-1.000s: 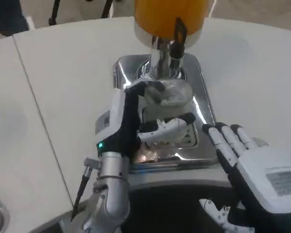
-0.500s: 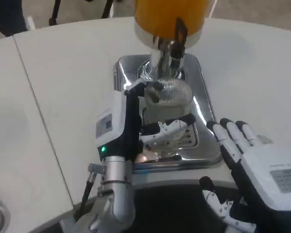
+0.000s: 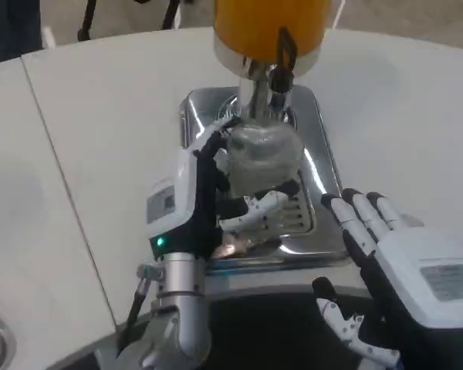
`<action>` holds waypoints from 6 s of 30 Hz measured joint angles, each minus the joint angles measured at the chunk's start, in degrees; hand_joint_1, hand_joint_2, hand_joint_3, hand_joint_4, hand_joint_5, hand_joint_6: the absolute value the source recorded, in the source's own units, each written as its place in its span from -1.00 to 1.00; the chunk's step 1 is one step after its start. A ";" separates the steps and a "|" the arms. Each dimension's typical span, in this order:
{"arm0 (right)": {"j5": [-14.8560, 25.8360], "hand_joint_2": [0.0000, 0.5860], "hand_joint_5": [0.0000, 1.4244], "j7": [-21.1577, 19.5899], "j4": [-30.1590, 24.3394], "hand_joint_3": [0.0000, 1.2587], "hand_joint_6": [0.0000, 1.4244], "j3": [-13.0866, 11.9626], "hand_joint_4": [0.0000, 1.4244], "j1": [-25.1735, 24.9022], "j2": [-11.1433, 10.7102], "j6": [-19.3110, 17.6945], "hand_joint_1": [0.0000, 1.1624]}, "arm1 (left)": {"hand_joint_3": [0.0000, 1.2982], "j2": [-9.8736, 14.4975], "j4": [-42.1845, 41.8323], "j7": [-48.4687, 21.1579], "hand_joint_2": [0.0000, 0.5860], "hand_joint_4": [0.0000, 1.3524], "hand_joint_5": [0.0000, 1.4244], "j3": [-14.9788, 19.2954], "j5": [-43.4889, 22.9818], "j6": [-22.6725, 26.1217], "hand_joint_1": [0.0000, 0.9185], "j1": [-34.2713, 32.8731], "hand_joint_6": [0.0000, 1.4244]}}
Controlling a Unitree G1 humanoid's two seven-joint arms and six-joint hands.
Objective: Grasp the cup under the faucet to collect the drink, then remove the cup.
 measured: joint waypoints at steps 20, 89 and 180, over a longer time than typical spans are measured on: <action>2.01 0.88 -1.00 0.03 0.57 -0.91 -0.83 0.21 -1.00 -0.69 -0.01 0.40 -0.42 | -0.98 3.46 -2.76 -7.15 -0.87 -1.00 -0.62 0.21 -1.50 -5.13 -0.18 2.69 -0.62; 54.61 0.88 -1.00 -12.78 17.51 -1.00 -1.00 -2.94 -1.00 -38.39 11.23 18.92 -0.53 | -1.00 19.51 -82.10 -40.09 -0.71 -1.00 -1.00 13.92 17.97 22.38 -0.88 57.12 -1.00; 36.46 0.98 -1.00 10.73 12.97 -0.96 -0.91 9.67 -1.00 -50.84 -10.24 29.57 -0.90 | -1.00 8.96 -59.38 -36.47 -0.80 -1.00 -1.00 10.04 5.46 22.58 -0.37 33.11 -1.00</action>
